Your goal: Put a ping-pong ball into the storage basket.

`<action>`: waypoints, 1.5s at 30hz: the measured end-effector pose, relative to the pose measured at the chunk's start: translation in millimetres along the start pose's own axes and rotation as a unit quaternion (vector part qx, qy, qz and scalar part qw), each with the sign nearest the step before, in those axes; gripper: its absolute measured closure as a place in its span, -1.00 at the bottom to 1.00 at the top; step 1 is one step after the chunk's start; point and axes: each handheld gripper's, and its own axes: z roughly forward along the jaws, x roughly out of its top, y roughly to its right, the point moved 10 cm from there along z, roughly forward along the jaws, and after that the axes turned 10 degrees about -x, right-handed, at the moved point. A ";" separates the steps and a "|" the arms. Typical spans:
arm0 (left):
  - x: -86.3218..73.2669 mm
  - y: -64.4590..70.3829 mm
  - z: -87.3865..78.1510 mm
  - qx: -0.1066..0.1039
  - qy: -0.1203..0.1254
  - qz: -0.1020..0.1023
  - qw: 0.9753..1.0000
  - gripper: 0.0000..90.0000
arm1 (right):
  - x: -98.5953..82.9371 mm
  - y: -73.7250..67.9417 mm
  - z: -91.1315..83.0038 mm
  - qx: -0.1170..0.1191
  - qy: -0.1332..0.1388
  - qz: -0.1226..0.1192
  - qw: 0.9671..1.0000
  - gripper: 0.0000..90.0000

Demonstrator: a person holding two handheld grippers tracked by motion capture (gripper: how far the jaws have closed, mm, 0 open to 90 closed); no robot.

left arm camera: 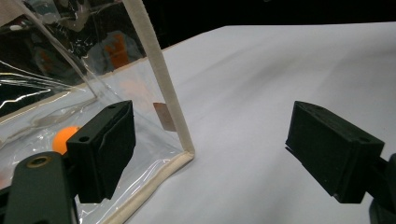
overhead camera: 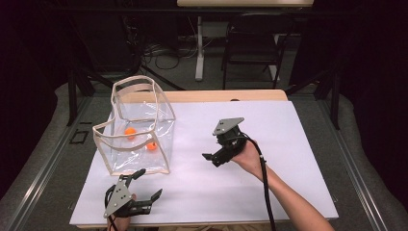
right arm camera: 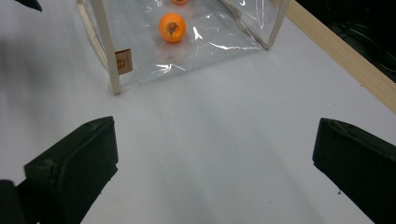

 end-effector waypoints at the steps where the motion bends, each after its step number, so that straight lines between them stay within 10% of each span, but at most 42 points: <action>1: 0.0 0.1 0.3 0.000 0.000 0.000 1.000 -0.65 | -2.0 -0.4 -1.6 0.000 0.001 0.000 1.000 -1.00; 45: -0.4 0.2 2.2 0.002 -0.002 0.000 1.000 -0.65 | -89.5 -1.8 -37.9 -0.038 -0.010 0.038 0.999 -1.00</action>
